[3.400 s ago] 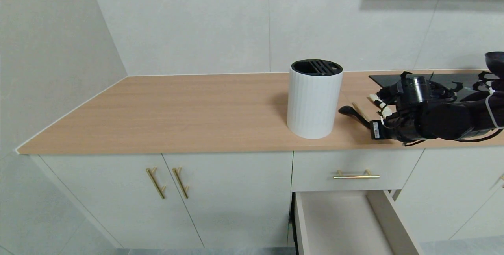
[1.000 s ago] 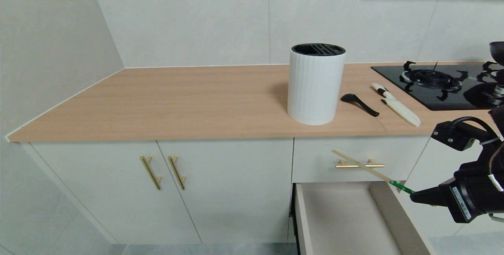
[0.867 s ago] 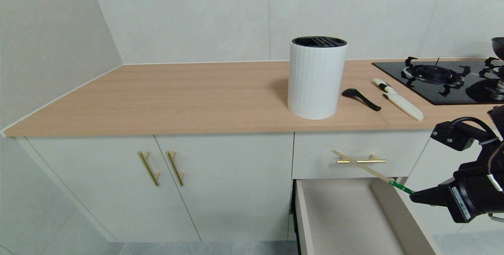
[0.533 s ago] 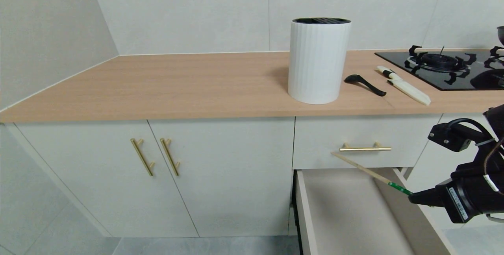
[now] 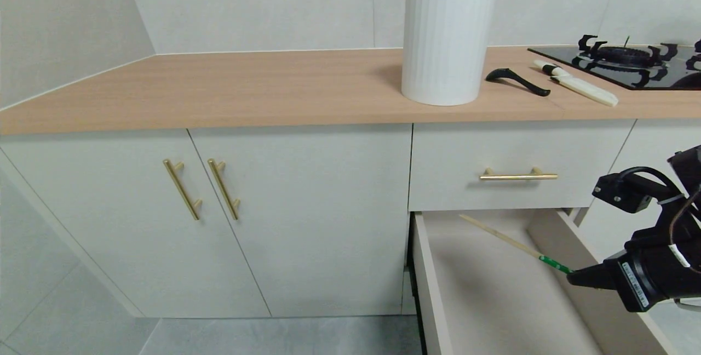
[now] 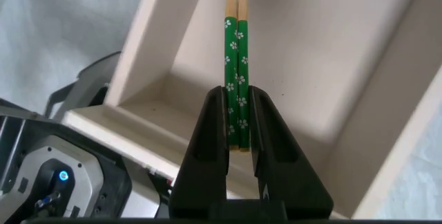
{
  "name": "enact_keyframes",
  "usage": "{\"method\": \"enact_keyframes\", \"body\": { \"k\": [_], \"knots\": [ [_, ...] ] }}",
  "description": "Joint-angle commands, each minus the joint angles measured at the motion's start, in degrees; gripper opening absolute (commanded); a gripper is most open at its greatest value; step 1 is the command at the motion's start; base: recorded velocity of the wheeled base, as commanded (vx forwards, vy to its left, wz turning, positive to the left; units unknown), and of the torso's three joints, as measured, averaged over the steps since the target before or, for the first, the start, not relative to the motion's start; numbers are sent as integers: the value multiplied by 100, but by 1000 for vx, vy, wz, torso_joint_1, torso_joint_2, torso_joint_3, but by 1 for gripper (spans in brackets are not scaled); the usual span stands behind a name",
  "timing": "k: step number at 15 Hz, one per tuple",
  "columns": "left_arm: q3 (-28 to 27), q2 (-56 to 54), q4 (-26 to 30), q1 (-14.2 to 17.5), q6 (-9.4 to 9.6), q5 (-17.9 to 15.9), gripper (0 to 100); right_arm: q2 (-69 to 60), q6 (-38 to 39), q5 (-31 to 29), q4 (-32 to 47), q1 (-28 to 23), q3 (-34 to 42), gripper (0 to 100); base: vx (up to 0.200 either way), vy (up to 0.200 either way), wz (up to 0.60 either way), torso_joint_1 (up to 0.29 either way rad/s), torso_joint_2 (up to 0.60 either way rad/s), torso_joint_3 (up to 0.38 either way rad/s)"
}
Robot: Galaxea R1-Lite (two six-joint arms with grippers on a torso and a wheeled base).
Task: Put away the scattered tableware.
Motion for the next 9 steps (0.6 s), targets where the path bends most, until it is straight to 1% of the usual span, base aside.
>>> {"method": "enact_keyframes", "body": {
  "k": [1,3,6,8,9],
  "knots": [
    [0,0,-1,4,0,-7,100,16,-25,4,-1,6,-1,0,0,0,0,-32,222,178],
    [0,0,-1,4,0,2,100,34,-157,13,-18,6,42,0,0,0,0,-32,95,61],
    [0,0,-1,4,0,2,100,148,-157,13,-115,6,51,0,0,0,0,0,0,0],
    [0,0,-1,4,0,-7,100,790,-140,-5,-194,6,16,0,0,0,0,0,0,0],
    [0,0,-1,4,0,2,100,1177,-96,-22,-379,6,-10,0,0,0,0,0,0,0]
  ]
}}
